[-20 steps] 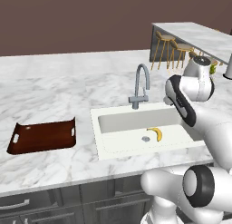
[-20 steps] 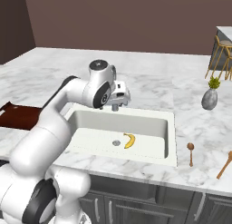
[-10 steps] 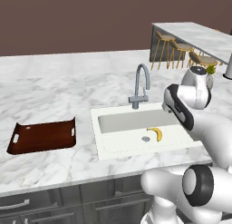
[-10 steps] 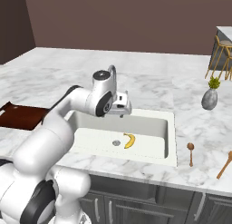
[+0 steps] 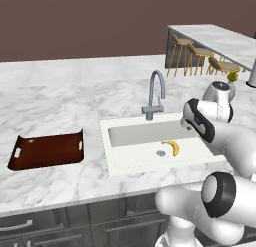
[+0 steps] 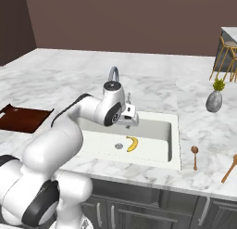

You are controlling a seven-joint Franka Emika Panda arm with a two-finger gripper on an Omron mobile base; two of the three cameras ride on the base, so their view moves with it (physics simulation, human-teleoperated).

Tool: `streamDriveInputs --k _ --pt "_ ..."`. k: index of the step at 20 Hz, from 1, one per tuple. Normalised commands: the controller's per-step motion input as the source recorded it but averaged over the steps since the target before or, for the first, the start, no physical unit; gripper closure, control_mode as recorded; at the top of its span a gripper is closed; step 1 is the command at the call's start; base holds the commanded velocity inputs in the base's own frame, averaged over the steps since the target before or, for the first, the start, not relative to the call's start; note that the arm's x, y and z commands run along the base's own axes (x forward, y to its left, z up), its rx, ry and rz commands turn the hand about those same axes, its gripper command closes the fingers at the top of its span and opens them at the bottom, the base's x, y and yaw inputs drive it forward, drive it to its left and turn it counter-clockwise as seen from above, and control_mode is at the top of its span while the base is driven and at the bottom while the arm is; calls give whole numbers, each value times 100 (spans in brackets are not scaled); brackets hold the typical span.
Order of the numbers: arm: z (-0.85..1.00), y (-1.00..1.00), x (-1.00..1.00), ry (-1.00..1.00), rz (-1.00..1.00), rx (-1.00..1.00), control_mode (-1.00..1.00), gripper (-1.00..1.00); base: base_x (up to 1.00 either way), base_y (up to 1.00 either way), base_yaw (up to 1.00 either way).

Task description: Pick up all produce items and place them in the sink. Turn on the sink faucet to wash them. Then turn the sink off and put them in the tray.

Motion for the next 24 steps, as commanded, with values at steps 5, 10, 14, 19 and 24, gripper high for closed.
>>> streamDriveInputs --k 5,10,14,19,24 --pt "-30 0 16 0 -1 0 -100 -100 0 0 0" --pt "-33 0 12 0 0 0 -100 -100 0 0 0" --pt "-34 -3 13 0 0 1 -100 -100 0 0 0" --pt "-34 -2 18 0 0 1 -100 -100 0 0 0" --pt "-32 -1 21 0 0 1 -100 -100 0 0 0"
